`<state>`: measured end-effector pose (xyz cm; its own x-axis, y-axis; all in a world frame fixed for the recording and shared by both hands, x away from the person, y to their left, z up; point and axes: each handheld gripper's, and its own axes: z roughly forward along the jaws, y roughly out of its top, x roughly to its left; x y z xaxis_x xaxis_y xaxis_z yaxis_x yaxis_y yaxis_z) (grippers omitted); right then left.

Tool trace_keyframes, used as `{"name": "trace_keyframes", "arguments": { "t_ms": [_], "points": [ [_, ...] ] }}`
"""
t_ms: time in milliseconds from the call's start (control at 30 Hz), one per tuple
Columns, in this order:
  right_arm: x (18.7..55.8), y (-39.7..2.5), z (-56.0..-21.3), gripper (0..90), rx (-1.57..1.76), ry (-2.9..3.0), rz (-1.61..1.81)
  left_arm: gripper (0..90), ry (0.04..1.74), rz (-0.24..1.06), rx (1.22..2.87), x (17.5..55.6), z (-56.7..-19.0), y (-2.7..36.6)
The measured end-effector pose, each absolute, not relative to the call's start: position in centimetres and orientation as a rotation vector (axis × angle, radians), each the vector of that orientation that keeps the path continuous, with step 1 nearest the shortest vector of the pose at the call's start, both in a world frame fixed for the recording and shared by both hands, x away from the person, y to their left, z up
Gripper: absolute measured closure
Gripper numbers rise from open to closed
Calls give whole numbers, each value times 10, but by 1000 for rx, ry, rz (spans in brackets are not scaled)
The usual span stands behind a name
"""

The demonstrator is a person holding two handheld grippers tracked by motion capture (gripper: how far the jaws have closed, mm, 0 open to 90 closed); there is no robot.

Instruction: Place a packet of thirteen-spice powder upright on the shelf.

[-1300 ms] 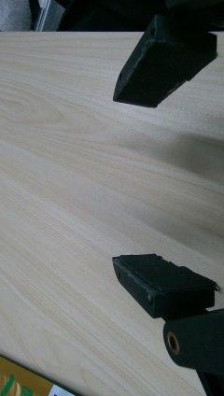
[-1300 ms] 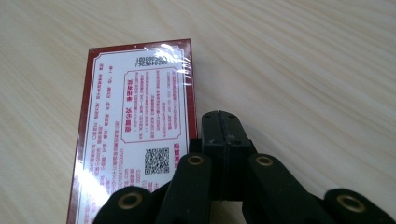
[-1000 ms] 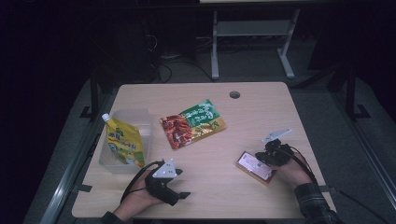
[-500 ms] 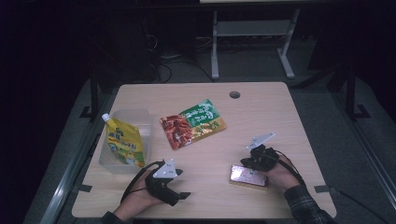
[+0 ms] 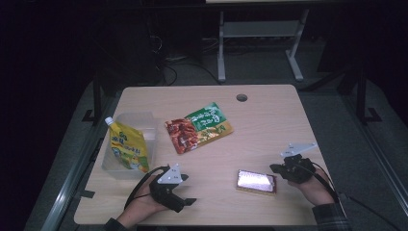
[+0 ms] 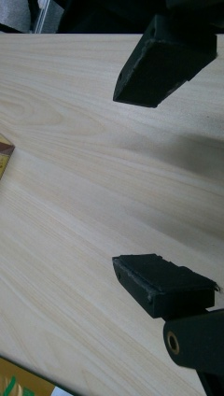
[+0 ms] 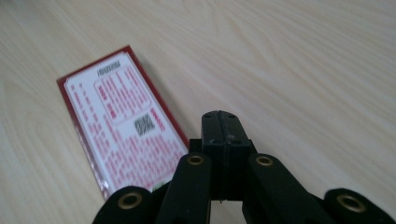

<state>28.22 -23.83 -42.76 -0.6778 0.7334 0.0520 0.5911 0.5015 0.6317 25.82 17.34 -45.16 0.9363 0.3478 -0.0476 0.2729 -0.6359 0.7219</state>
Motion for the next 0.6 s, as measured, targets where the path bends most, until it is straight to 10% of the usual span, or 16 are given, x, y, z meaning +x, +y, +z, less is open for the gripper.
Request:
{"name": "trace_keyframes", "arguments": {
  "t_ms": [600],
  "points": [
    [258,-241,-444,900,1163,2595,906,170,445,112,2294,258,-453,172]
  ]
}}
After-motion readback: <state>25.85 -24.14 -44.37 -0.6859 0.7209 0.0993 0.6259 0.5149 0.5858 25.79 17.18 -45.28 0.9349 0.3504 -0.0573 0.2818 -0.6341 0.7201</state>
